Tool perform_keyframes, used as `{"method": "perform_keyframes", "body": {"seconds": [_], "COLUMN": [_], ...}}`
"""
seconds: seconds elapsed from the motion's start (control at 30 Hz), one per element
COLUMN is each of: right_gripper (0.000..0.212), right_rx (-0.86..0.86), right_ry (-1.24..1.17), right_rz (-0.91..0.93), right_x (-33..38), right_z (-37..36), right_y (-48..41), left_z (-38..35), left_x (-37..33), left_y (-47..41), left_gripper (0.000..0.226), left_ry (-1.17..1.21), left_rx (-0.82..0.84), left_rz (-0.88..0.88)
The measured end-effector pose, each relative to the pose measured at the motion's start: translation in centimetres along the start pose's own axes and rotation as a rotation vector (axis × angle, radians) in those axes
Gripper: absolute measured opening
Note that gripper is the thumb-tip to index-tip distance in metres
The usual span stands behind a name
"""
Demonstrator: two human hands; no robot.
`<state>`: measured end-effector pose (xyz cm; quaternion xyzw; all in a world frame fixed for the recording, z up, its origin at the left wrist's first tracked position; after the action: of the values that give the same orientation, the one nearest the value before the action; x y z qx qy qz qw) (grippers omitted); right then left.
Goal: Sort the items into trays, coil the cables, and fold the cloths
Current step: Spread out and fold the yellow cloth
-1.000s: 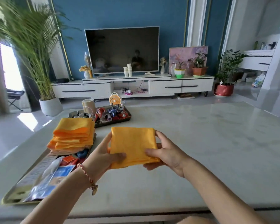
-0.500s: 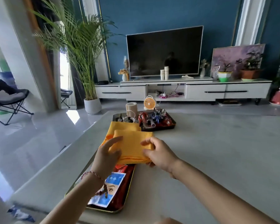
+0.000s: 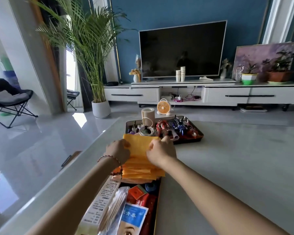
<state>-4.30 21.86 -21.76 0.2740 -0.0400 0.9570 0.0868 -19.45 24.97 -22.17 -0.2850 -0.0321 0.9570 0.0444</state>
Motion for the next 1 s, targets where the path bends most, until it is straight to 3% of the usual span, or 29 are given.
{"method": "perform_keyframes", "body": {"seconds": [0.1,0.2,0.3,0.4,0.53,0.6,0.7,0.8,0.87,1.0], "right_gripper": [0.043,0.059,0.055,0.056,0.055,0.057,0.062,0.057,0.055,0.069], "right_rx": [-0.002,-0.146,-0.046,0.043,-0.052,-0.121,-0.102,-0.041,0.009,0.044], "right_ry": [0.022,0.067,0.122,0.118,0.004,-0.176,-0.619,-0.858,-0.918,-0.857], "right_rz": [0.023,0.265,0.275,0.233,0.252,0.204,-0.011,-0.188,-0.263,-0.220], "right_x": [-0.4,2.2,1.8,-0.1,-0.7,-1.0,-2.8,-3.7,-3.4,-2.3], "right_z": [-1.6,-0.9,-3.1,-6.3,-6.6,-5.4,-4.4,-4.9,-5.6,-6.7], "right_y": [-0.2,-0.9,-2.2,-2.3,-1.9,-1.8,-1.9,-2.1,-2.2,-2.0], "left_z": [-1.1,-0.6,-2.8,-5.4,-6.0,-5.4,-4.9,-5.8,-5.8,-4.9], "left_x": [1.0,-0.5,-0.2,1.6,2.3,2.7,4.0,5.3,5.8,6.6], "left_y": [-0.1,-1.2,-1.9,-2.2,-1.9,-1.9,-1.7,-0.6,-0.5,-1.5], "left_gripper": [0.041,0.044,0.057,0.057,0.055,0.058,0.060,0.031,0.032,0.042], "left_ry": [-0.083,-0.270,-0.341,-0.074,0.159,0.433,0.759,0.871,0.911,0.934], "left_rx": [0.013,-0.125,-0.023,0.151,0.216,0.204,0.218,0.312,0.324,0.271], "left_rz": [0.078,-0.155,-0.259,-0.193,-0.099,-0.018,0.161,0.386,0.458,0.471]}}
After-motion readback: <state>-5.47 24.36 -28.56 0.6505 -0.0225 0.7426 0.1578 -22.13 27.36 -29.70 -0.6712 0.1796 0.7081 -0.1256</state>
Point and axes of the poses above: each hand's wrist, its own y-axis away from the middle knuckle, its own z-axis out of the back of the hand, x = y × z, the point moved 10 cm from there along -y, towards the middle knuckle, and after that the axes turned 4 degrees about -z, right-handed, at the moved point
